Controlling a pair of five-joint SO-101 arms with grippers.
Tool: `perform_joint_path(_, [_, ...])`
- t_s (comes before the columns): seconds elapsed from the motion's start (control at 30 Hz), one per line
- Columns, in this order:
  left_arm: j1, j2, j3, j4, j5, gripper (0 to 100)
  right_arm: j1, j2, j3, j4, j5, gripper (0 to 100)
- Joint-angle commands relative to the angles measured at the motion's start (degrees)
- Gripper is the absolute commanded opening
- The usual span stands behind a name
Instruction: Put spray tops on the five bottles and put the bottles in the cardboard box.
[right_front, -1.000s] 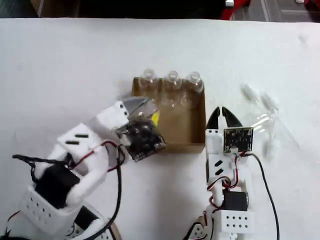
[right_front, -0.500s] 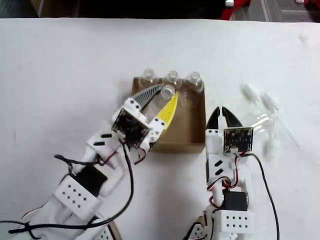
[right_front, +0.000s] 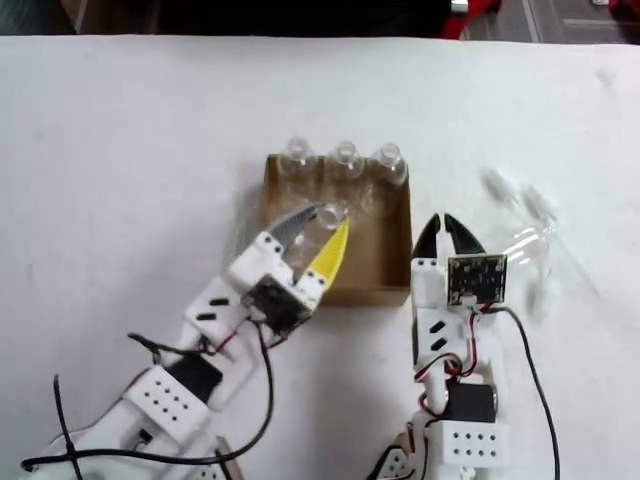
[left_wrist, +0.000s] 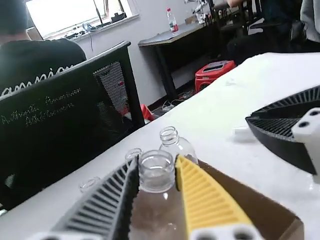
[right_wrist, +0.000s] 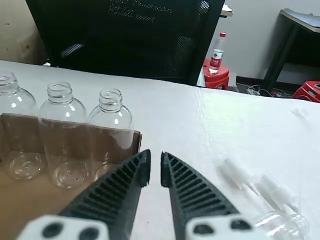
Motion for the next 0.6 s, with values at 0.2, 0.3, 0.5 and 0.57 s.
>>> perform_joint_path(0.2, [-2.68, 3.12, -2.02, -5.27, 17.14, 2, 0.04, 0.57, 0.35, -1.54, 0.7, 2.9])
perform_joint_path(0.3, [-5.14, 12.88, -6.59, -5.36, 17.49, 2, 0.04, 0.57, 0.35, -1.54, 0.7, 2.9])
perform_joint_path(0.5, [-4.7, 30.55, -10.64, -16.0, 20.4, 2, -0.04, 0.57, 0.35, -1.54, 0.7, 2.9])
perform_joint_path(0.57, [-4.88, 33.27, -8.79, -23.91, 18.99, 2, -0.04, 0.57, 0.35, -1.54, 0.7, 2.9])
